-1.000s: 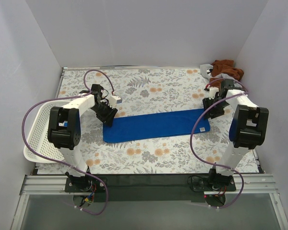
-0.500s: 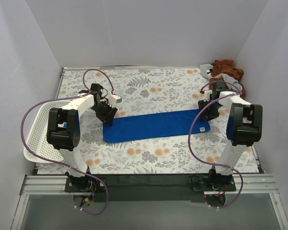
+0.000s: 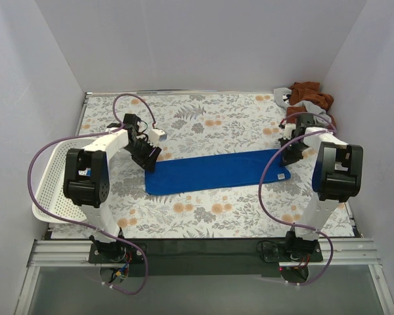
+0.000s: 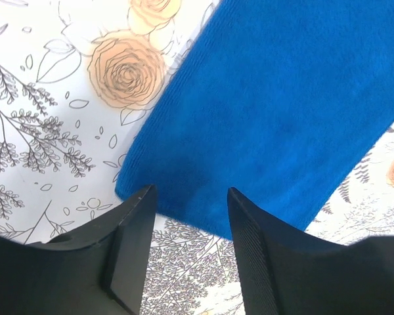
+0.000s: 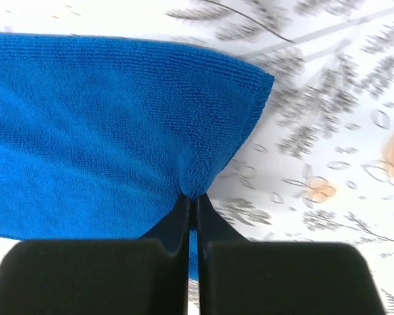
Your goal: Roll the towels
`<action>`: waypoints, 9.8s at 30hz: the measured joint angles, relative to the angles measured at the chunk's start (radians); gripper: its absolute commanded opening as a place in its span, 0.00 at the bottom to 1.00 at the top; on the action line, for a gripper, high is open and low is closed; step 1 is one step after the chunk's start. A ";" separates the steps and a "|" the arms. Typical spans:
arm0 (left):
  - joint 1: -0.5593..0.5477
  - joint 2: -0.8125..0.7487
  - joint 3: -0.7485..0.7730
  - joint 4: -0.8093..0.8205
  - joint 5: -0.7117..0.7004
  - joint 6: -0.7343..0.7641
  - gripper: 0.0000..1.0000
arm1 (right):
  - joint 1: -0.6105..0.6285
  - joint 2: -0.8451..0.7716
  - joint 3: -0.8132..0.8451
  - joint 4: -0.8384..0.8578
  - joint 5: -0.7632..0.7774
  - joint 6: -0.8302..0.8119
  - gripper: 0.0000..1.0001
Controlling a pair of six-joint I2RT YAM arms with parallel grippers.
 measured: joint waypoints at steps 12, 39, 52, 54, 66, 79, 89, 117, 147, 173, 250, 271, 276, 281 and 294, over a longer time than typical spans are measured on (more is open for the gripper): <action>0.000 -0.039 0.000 -0.014 0.073 0.012 0.65 | -0.095 -0.016 0.084 -0.121 -0.062 -0.106 0.01; 0.000 -0.039 0.042 -0.035 0.063 -0.057 0.98 | 0.325 0.020 0.070 -0.133 -0.361 0.038 0.01; 0.000 -0.039 0.038 -0.027 0.061 -0.064 0.98 | 0.326 0.066 0.108 -0.122 -0.425 0.076 0.39; 0.000 -0.039 0.038 -0.025 0.063 -0.064 0.98 | 0.326 0.066 0.133 -0.121 -0.460 0.076 0.45; 0.000 -0.039 0.038 -0.020 0.082 -0.055 0.98 | 0.279 0.035 0.167 -0.158 -0.596 0.005 0.37; 0.000 -0.039 0.038 -0.003 0.100 -0.056 0.98 | 0.271 0.010 0.136 -0.171 -0.473 -0.032 0.24; 0.000 -0.039 0.037 0.000 0.102 -0.052 0.97 | 0.372 0.048 0.025 -0.146 -0.438 -0.040 0.23; -0.167 -0.050 -0.063 0.000 0.108 -0.045 0.64 | 0.341 -0.058 0.170 -0.199 -0.383 -0.117 0.54; -0.172 -0.023 -0.063 0.029 0.098 -0.068 0.66 | 0.621 -0.037 0.044 -0.169 -0.106 -0.065 0.01; -0.172 -0.023 -0.079 0.032 0.086 -0.076 0.64 | 0.578 -0.109 0.087 -0.209 -0.196 -0.117 0.38; -0.072 0.285 0.336 -0.080 0.037 -0.040 0.52 | 0.378 -0.038 0.331 -0.243 -0.153 -0.124 0.55; -0.060 0.239 0.372 0.006 0.034 -0.055 0.66 | 0.324 0.195 0.310 -0.249 -0.288 -0.179 0.19; -0.060 0.140 0.208 0.030 0.054 -0.080 0.65 | 0.325 0.179 0.202 -0.235 -0.339 -0.175 0.08; -0.060 0.137 0.152 0.041 0.064 -0.097 0.64 | 0.341 0.115 0.088 -0.214 -0.377 -0.166 0.07; -0.082 0.349 0.407 0.076 0.139 -0.118 0.63 | 0.546 -0.031 -0.111 -0.229 -0.538 -0.126 0.47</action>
